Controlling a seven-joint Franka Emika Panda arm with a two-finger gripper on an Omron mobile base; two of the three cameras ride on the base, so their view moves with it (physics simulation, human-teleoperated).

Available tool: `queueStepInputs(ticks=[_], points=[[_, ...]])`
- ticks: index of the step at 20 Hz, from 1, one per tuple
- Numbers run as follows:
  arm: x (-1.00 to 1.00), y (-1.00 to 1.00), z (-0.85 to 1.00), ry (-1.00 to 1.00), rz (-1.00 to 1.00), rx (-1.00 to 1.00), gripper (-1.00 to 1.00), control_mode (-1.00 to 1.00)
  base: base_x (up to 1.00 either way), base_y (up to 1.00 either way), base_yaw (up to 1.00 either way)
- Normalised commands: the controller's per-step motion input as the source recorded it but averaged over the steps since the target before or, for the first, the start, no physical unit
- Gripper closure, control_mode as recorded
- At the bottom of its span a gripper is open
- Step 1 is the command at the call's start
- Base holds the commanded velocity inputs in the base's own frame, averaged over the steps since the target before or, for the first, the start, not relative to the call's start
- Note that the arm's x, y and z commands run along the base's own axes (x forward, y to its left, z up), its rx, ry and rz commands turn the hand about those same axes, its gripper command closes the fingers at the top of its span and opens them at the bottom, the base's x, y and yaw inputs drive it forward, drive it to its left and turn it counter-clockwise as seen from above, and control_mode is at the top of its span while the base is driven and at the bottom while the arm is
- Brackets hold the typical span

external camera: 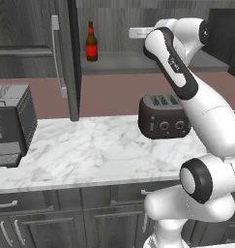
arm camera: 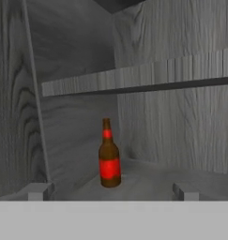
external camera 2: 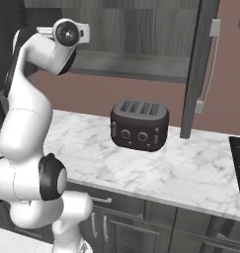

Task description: Get the candle and the beer from the cabinet and move them to the dining counter.

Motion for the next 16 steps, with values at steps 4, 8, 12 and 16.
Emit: queueStepInputs(ticks=[4,8,12,16], points=[[0.28,0.02,0.00,0.00,0.00,0.00,-1.00,-1.00,0.00,0.00,0.00],[0.24,0.04,0.00,0.00,0.00,0.00,-1.00,-1.00,0.00,0.00,0.00],[0.23,0.10,0.00,0.00,0.00,0.00,-1.00,-1.00,0.00,0.00,0.00],[0.21,0.23,0.00,0.00,0.00,-0.02,-1.00,-1.00,0.00,0.00,0.00]])
